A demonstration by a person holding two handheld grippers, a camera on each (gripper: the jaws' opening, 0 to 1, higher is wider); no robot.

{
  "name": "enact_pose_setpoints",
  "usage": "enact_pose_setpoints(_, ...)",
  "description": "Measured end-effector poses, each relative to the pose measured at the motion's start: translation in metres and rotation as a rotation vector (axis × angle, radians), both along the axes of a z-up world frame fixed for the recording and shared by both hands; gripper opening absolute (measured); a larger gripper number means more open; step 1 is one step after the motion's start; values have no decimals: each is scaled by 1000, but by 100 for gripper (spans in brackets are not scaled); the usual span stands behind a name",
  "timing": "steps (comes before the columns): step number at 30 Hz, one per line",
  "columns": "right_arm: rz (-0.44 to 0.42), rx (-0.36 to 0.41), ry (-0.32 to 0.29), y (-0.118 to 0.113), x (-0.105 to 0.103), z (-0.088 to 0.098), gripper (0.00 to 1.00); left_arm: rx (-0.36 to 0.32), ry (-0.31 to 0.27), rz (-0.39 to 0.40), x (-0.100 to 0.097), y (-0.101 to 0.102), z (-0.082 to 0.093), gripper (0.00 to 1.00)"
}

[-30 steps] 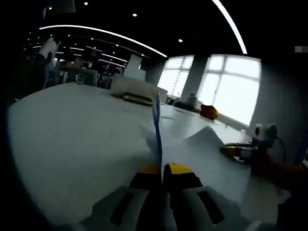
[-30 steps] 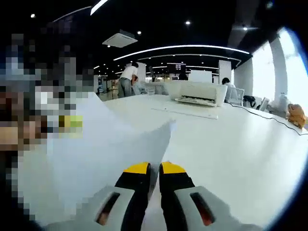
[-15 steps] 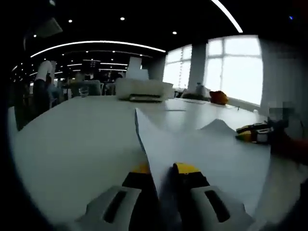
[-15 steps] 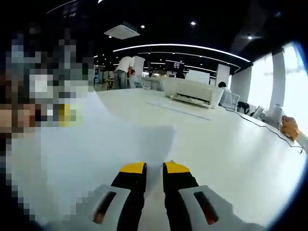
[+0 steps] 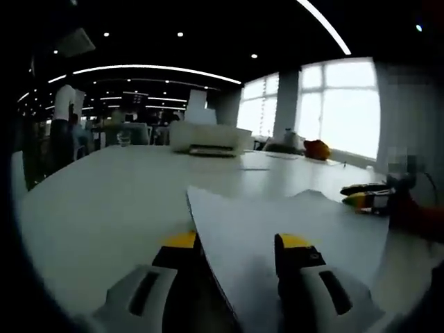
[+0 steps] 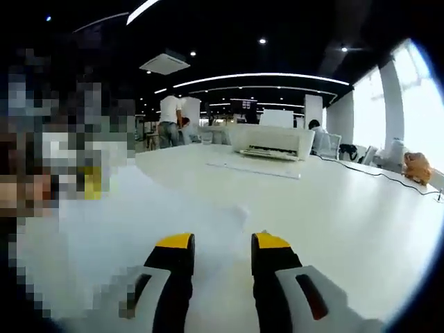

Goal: Organize the stack of printing papers by aligning and flattening the scattered papers on the table

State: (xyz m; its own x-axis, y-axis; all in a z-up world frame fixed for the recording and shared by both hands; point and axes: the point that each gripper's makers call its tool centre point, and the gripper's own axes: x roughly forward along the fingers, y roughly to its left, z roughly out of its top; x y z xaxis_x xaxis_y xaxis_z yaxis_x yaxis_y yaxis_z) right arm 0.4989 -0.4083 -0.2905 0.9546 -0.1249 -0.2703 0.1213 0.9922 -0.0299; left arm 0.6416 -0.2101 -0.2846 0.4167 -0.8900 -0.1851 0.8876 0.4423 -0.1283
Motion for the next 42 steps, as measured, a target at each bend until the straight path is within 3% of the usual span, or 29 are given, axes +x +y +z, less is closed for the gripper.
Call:
enact_pose_setpoints(6, 2, 8, -21, 0, 0, 4, 38, -80, -36, -7, -3, 2, 16, 67)
enact_pose_setpoints(9, -70, -36, -50, -14, -1, 10, 66, -78, -35, -33, -8, -1, 15, 72)
enact_pose_setpoints(10, -75, -30, -57, -16, -2, 11, 71, -80, -44, -37, -9, -1, 16, 74)
enact_pose_setpoints(14, -84, 2, -91, -20, -4, 15, 76, -104, -79, -39, -11, 4, 23, 81)
enact_pose_setpoints(18, -48, 4, -117, -12, -4, 18, 90, -144, -121, 10, -2, 10, 33, 94)
enact_pose_setpoints(19, -32, -12, -120, -11, -5, 19, 90, -140, -134, 13, -2, 10, 33, 96)
enact_pose_setpoints(22, -5, 50, -124, -6, -10, 18, 90, -123, -146, 6, -2, 10, 31, 97)
enact_pose_setpoints(26, 7, 73, -120, -3, -19, 18, 90, -116, -157, -9, -7, 12, 31, 97)
enact_pose_setpoints(29, 25, 34, -151, 0, -27, 27, 90, -91, -184, 42, -1, 22, 33, 97)
enact_pose_setpoints(33, 38, 63, -181, 0, -38, 32, 90, -126, -182, 60, -1, 32, 40, 97)
enact_pose_setpoints(37, 36, 49, -301, 1, -55, 52, 90, -165, -164, 42, -13, 46, 46, 97)
enact_pose_setpoints(42, 59, 60, -267, 13, -69, 47, 90, -141, -178, 62, -24, 61, 46, 97)
